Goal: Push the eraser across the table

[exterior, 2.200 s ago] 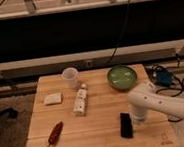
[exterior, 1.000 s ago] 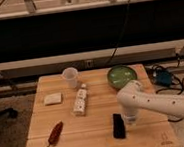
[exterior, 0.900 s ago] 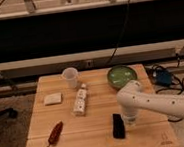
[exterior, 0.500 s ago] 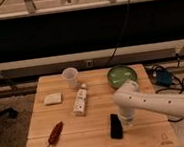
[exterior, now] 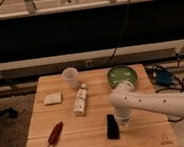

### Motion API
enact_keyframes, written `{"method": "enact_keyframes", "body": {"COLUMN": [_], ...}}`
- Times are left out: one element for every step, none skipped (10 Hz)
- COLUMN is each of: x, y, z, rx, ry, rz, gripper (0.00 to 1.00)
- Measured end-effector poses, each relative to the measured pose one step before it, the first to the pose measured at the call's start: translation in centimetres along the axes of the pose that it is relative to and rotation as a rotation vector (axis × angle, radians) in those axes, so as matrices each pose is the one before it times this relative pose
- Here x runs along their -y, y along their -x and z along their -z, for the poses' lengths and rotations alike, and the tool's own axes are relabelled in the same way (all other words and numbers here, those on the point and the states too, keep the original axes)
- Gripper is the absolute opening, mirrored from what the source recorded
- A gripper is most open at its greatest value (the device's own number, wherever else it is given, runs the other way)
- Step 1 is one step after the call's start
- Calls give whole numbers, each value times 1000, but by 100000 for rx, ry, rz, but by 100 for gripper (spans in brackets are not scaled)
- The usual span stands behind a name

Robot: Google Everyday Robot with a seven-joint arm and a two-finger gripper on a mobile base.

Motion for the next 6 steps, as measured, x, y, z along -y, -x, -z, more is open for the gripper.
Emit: {"method": "enact_keyframes", "body": {"x": [35, 124, 88, 55, 10, 47], "y": [332, 549, 403, 247, 150, 290], "z": [15, 42, 25, 8, -13, 15], "rx": [-59, -109, -64, 17, -17, -105], "ry": [-160, -197, -140, -137, -181, -106], "rz": [525, 1151, 797, 376, 297, 562], "gripper": [0, 0, 0, 0, 0, 0]}}
